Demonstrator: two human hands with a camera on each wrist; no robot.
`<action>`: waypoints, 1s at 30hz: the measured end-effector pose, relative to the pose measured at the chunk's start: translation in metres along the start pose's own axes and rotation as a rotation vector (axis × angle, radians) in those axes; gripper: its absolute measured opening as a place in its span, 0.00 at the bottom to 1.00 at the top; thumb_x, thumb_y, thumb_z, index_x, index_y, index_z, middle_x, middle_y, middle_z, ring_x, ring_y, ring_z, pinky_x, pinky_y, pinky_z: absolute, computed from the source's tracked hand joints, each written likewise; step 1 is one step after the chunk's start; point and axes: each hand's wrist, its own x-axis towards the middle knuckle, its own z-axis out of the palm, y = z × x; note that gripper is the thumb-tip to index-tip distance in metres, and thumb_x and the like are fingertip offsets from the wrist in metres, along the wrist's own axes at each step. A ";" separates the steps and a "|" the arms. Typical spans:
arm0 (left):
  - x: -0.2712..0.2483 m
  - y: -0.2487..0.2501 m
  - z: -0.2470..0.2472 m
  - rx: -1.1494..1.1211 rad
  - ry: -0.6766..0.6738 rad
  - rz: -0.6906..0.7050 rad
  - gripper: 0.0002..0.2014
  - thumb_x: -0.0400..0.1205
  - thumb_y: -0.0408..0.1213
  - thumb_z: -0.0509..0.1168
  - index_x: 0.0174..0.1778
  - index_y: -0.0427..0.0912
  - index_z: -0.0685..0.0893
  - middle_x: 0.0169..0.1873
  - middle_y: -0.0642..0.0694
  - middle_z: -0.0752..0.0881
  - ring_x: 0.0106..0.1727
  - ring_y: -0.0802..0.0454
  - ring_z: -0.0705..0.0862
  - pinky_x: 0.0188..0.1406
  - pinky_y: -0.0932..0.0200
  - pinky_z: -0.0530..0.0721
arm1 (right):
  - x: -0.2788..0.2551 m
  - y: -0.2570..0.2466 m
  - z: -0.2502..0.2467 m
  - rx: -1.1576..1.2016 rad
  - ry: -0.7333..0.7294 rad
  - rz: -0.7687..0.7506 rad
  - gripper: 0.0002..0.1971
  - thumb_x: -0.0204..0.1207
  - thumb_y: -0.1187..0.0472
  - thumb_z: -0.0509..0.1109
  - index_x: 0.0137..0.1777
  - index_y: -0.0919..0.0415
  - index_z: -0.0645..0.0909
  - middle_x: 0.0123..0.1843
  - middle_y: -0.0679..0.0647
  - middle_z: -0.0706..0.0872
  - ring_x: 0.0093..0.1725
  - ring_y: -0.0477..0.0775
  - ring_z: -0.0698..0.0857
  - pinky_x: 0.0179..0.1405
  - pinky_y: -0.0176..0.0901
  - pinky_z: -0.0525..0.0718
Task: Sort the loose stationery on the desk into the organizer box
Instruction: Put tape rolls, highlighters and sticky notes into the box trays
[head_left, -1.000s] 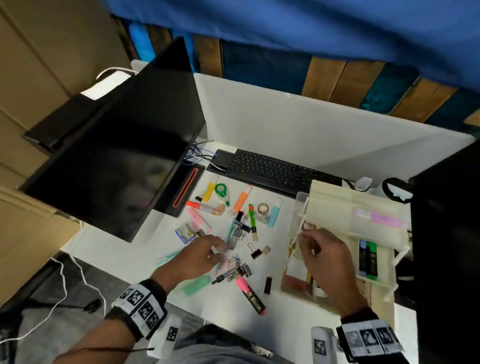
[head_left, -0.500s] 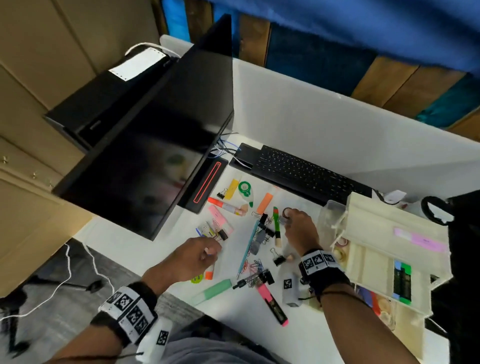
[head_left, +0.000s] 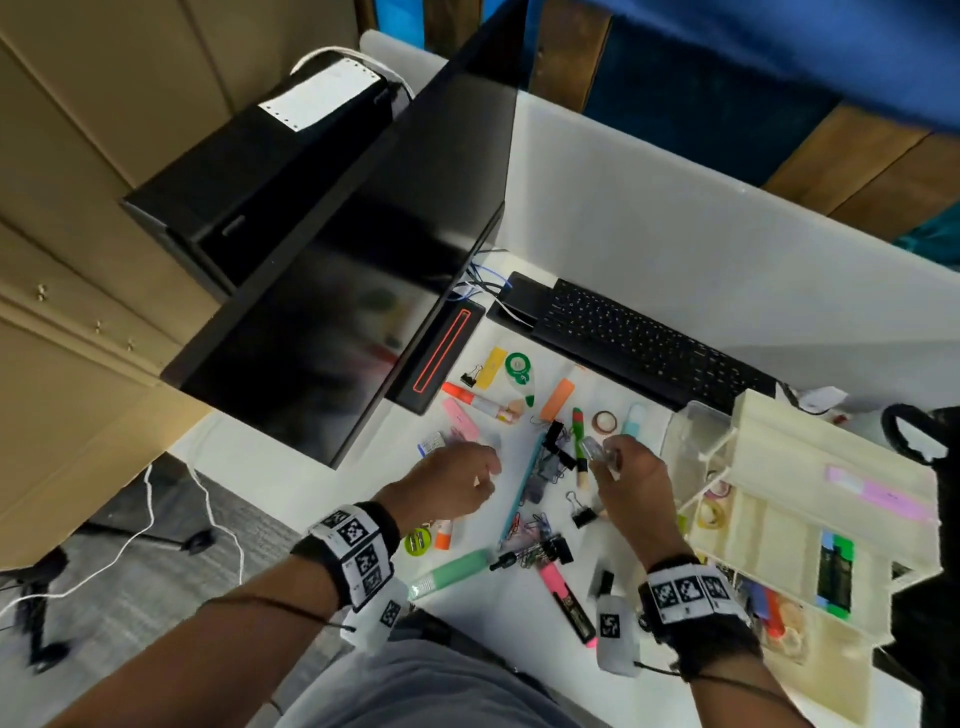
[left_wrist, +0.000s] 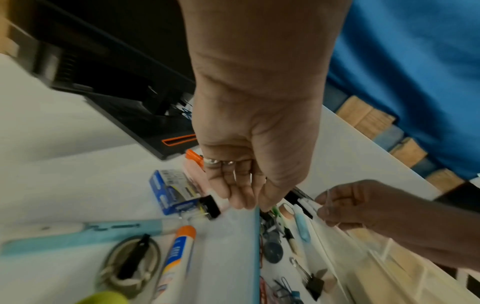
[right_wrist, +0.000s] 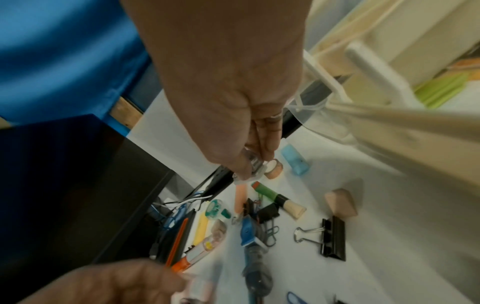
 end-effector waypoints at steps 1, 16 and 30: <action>0.007 0.006 0.003 0.012 0.012 0.013 0.13 0.86 0.43 0.68 0.66 0.49 0.85 0.56 0.54 0.88 0.48 0.58 0.82 0.44 0.66 0.75 | -0.008 -0.002 -0.005 0.027 -0.005 -0.002 0.05 0.80 0.64 0.76 0.51 0.57 0.83 0.38 0.50 0.85 0.37 0.53 0.84 0.38 0.40 0.74; 0.056 0.092 0.032 0.366 0.112 -0.017 0.10 0.81 0.46 0.69 0.37 0.47 0.80 0.28 0.51 0.79 0.29 0.53 0.78 0.24 0.62 0.65 | -0.124 0.064 -0.083 0.213 -0.072 0.191 0.13 0.82 0.58 0.76 0.63 0.44 0.85 0.44 0.43 0.91 0.41 0.45 0.89 0.45 0.46 0.89; 0.029 0.114 0.008 0.140 0.134 0.061 0.15 0.88 0.50 0.63 0.35 0.52 0.77 0.25 0.59 0.78 0.28 0.61 0.80 0.25 0.60 0.70 | -0.183 0.186 -0.139 0.211 0.008 0.372 0.15 0.88 0.56 0.68 0.73 0.50 0.82 0.60 0.48 0.89 0.58 0.51 0.88 0.57 0.43 0.79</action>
